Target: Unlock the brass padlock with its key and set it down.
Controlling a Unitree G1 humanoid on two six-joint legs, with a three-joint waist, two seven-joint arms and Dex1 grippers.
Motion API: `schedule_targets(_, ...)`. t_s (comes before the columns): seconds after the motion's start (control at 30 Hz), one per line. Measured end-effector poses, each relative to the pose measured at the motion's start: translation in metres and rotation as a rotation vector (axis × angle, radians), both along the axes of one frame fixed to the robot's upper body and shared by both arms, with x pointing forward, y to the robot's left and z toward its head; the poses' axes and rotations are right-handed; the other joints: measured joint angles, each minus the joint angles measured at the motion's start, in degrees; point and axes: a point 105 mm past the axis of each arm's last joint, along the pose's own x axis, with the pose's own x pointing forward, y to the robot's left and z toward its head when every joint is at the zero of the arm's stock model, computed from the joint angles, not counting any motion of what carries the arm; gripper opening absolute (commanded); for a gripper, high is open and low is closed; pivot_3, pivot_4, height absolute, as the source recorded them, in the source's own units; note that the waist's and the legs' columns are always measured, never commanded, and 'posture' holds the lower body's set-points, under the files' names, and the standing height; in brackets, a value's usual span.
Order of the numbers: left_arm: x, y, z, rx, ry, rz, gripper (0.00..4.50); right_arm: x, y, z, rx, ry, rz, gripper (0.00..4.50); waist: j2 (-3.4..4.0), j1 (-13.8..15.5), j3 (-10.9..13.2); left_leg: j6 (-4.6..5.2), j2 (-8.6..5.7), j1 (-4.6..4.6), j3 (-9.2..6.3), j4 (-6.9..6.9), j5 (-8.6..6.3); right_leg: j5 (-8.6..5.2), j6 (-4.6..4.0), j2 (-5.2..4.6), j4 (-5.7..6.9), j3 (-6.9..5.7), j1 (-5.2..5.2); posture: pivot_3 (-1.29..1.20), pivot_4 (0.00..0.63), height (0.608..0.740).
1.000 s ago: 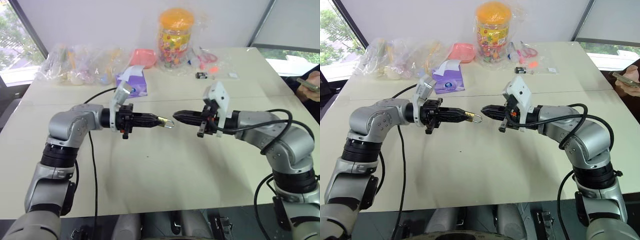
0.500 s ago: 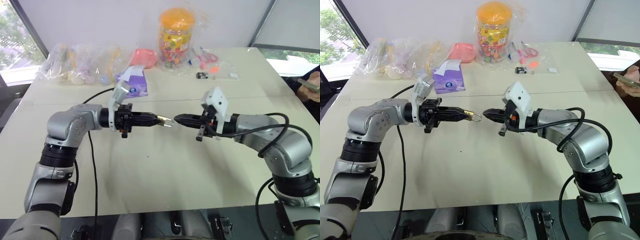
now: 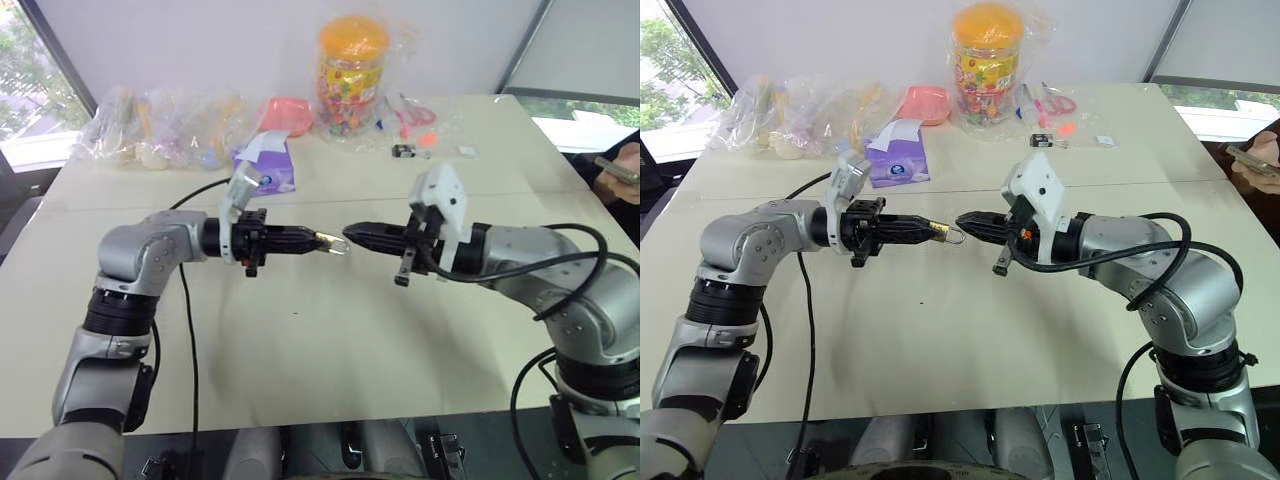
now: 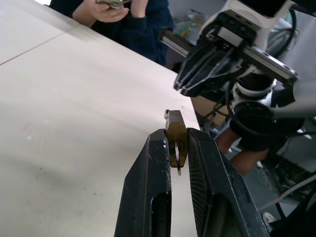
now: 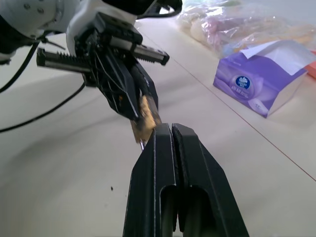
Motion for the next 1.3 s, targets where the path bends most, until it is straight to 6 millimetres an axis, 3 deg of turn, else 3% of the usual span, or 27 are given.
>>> schedule_targets(0.1,0.0,0.0,0.001,-0.003,0.0,0.0,0.0,0.001,0.002,-0.004,0.002,0.009,-0.004,0.04,0.0,-0.01,0.0,0.0,0.0,0.0,0.0,0.0,0.0,0.0,0.0,0.0,0.0,0.0,0.0,0.0,0.15,0.737)
schedule_targets(0.43,0.003,0.001,0.012,-0.051,0.009,0.02,0.0,0.01,-0.007,-0.051,-0.066,0.112,-0.055,0.04,-0.03,-0.01,0.03,0.0,-0.01,0.0,0.01,0.0,0.0,-0.01,0.01,0.02,0.0,-0.01,0.0,0.0,0.15,0.737)
schedule_targets(0.67,0.004,-0.005,0.009,-0.054,0.011,0.021,0.0,0.009,-0.017,-0.062,-0.084,0.135,-0.089,0.04,-0.04,0.03,0.03,0.0,-0.01,0.0,0.01,0.0,0.0,-0.01,0.02,0.02,-0.01,-0.02,0.0,0.0,0.15,0.737)
schedule_targets(0.83,0.011,-0.026,-0.022,-0.043,0.081,0.066,0.0,-0.001,-0.036,-0.067,-0.083,0.152,-0.171,0.04,-0.05,0.74,0.04,0.0,-0.06,-0.02,0.01,0.01,0.0,-0.01,0.04,-0.02,-0.06,0.0,0.02,0.0,0.15,0.737)
schedule_targets(0.97,0.024,-0.042,-0.055,-0.034,0.213,0.146,0.0,-0.007,-0.047,-0.062,-0.064,0.138,-0.241,0.04,-0.09,1.06,0.06,0.0,-0.03,-0.01,0.0,0.02,0.0,-0.01,0.04,0.02,-0.05,-0.02,0.02,0.0,0.15,0.737)
schedule_targets(1.1,0.033,-0.054,-0.073,-0.036,0.311,0.212,0.0,-0.012,-0.052,-0.056,-0.055,0.119,-0.287,0.04,-0.09,1.19,0.06,0.01,-0.02,-0.01,-0.01,0.01,0.0,-0.01,0.04,0.04,-0.05,-0.04,0.02,0.0,0.15,0.737)
schedule_targets(1.27,0.042,-0.055,-0.1,-0.004,0.441,0.315,0.0,-0.014,-0.054,-0.052,-0.047,0.103,-0.321,0.04,-0.09,1.16,0.06,0.01,-0.02,-0.01,0.0,0.01,-0.01,-0.01,0.05,0.05,-0.05,-0.07,0.02,0.0,0.15,0.737)
schedule_targets(1.3,0.045,-0.053,-0.105,0.008,0.455,0.34,0.8,-0.014,-0.055,-0.051,-0.047,0.101,-0.326,0.0,-0.09,1.17,0.06,0.01,-0.02,-0.01,0.0,0.01,-0.01,-0.01,0.05,0.05,-0.05,-0.07,0.02,0.0,0.15,0.737)
